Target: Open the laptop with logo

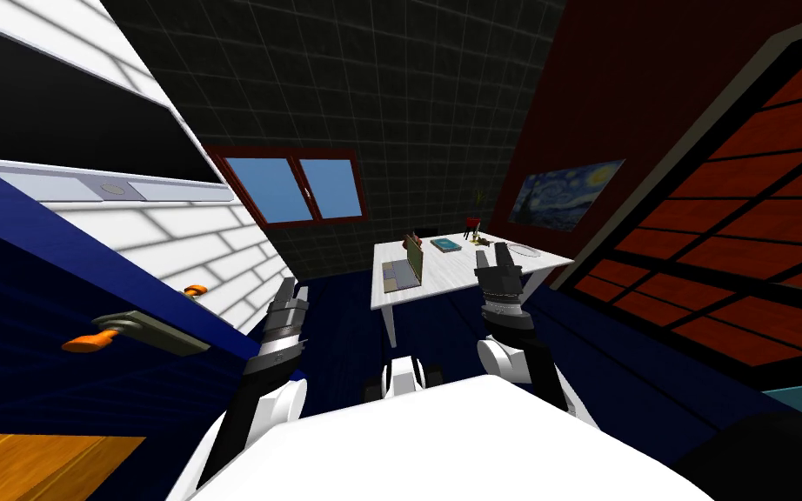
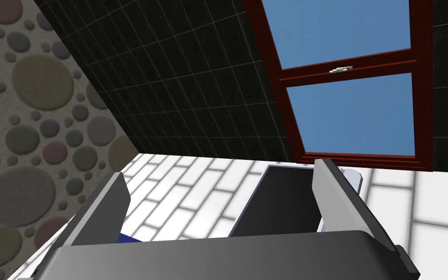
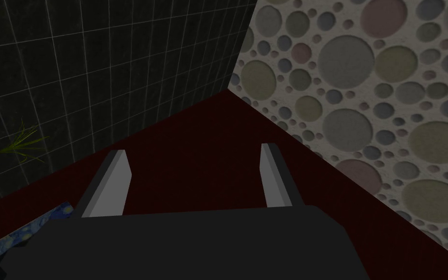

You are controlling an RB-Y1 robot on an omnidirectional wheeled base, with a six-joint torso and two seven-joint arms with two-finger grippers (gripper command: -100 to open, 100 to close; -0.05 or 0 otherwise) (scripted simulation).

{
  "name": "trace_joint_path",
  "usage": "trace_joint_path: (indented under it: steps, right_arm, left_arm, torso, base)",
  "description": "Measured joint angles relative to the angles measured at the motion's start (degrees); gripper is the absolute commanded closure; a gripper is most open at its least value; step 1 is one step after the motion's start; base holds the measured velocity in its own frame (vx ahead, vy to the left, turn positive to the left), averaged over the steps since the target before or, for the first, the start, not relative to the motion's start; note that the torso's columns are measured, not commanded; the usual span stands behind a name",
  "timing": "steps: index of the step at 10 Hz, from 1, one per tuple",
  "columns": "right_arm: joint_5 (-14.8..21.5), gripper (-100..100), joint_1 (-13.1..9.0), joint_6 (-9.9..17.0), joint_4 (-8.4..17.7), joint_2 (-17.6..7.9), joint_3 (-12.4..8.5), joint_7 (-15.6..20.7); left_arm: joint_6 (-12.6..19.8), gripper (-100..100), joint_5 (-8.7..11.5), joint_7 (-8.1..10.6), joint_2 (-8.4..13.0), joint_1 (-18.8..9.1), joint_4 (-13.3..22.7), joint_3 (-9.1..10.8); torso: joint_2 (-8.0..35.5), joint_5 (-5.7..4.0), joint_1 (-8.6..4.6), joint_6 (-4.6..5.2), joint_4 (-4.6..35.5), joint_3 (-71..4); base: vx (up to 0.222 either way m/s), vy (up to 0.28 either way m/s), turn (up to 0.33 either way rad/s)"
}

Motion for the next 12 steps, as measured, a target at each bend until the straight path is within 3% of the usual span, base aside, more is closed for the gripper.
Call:
trace_joint_path:
  steps: [12]
  right_arm:
    - [0.00,0,0.00,0.00,0.00,0.00,0.00,0.00]
  left_arm:
    - [13.33,-100,-3.48,-3.03,4.62,-1.73,-1.35,5.14]
  torso:
    - [0.32,0.07,0.25,-0.01,0.26,-0.24]
  base:
    - [0.050,-0.175,-0.032]
